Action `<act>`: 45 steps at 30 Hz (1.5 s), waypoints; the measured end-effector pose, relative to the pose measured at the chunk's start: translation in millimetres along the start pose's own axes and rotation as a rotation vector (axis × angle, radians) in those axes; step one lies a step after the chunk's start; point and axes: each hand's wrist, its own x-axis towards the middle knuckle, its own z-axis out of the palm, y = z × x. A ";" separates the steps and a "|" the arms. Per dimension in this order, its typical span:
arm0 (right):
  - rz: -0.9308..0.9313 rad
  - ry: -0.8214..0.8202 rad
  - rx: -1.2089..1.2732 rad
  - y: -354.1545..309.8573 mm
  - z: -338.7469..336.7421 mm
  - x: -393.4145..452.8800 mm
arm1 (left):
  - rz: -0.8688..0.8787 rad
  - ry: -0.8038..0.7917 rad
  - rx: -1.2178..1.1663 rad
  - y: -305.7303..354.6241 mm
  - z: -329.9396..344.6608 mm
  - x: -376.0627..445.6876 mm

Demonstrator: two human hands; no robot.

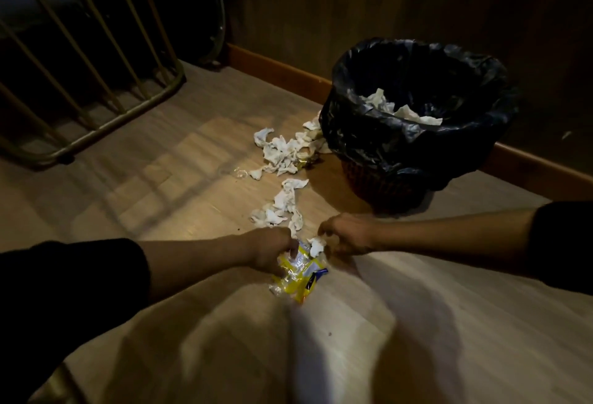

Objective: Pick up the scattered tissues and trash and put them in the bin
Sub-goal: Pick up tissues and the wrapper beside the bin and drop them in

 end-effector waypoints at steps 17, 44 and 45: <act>-0.047 0.121 0.128 17.2 9.9 63.7 | -0.157 0.275 -0.400 -20.2 75.4 6.9; 0.146 0.100 0.027 7.0 3.8 103.0 | -0.407 0.397 -0.502 -84.3 23.1 7.9; 0.154 0.084 0.020 9.6 2.9 101.4 | -0.397 0.375 -0.485 -88.3 19.5 6.2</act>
